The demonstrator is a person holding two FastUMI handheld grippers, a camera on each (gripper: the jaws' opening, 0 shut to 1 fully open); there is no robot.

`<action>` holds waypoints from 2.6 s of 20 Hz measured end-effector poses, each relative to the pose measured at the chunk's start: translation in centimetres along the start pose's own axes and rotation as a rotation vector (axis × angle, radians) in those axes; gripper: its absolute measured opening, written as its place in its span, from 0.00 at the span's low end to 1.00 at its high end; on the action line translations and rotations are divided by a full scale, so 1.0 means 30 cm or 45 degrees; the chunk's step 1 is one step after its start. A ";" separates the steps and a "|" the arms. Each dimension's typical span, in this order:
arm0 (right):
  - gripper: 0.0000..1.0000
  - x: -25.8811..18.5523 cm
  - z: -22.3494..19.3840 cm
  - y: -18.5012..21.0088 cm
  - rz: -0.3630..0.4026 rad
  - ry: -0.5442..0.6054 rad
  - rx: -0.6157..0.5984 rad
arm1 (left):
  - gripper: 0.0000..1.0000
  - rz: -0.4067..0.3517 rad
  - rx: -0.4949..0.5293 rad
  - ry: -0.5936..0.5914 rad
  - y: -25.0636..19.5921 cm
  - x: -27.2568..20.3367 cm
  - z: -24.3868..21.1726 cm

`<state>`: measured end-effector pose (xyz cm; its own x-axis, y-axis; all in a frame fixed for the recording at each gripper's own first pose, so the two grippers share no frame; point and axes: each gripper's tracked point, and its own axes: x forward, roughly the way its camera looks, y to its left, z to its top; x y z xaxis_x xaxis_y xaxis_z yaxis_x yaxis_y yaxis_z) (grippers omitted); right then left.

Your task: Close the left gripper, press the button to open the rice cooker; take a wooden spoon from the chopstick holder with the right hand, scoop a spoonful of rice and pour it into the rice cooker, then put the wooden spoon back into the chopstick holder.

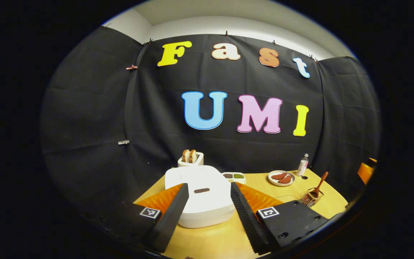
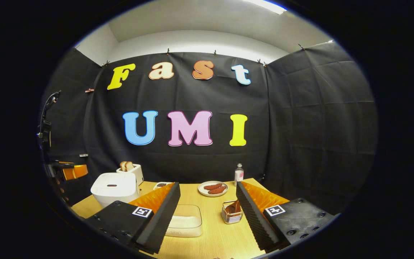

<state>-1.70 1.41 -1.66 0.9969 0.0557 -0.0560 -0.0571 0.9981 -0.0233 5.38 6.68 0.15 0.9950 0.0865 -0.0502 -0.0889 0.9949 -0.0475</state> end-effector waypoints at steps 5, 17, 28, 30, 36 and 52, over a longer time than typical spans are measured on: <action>0.98 -0.028 -0.060 -0.006 0.004 0.091 0.013 | 0.57 -0.065 -0.030 0.095 0.022 0.160 -0.005; 0.98 -0.025 -0.094 -0.165 -0.157 0.199 0.014 | 0.07 -0.119 -0.140 0.438 0.043 0.563 -0.221; 0.98 0.108 -0.087 -0.213 -0.030 0.219 -0.024 | 0.08 -0.046 -0.182 0.580 0.050 0.623 -0.392; 0.98 0.168 -0.085 -0.235 -0.007 0.211 0.021 | 0.08 -0.031 -0.166 0.571 0.048 0.620 -0.397; 0.98 0.303 -0.108 -0.271 0.104 0.243 0.080 | 0.08 0.096 -0.207 0.519 0.070 0.585 -0.315; 0.98 0.673 -0.251 -0.421 0.242 0.321 0.123 | 0.98 0.204 -0.246 0.066 -0.213 0.118 -0.081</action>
<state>18.74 -10.27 -10.02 0.9234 0.2447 -0.2957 -0.2232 0.9691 0.1051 9.34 0.51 -2.16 0.9643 0.2345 -0.1230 -0.2572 0.9400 -0.2240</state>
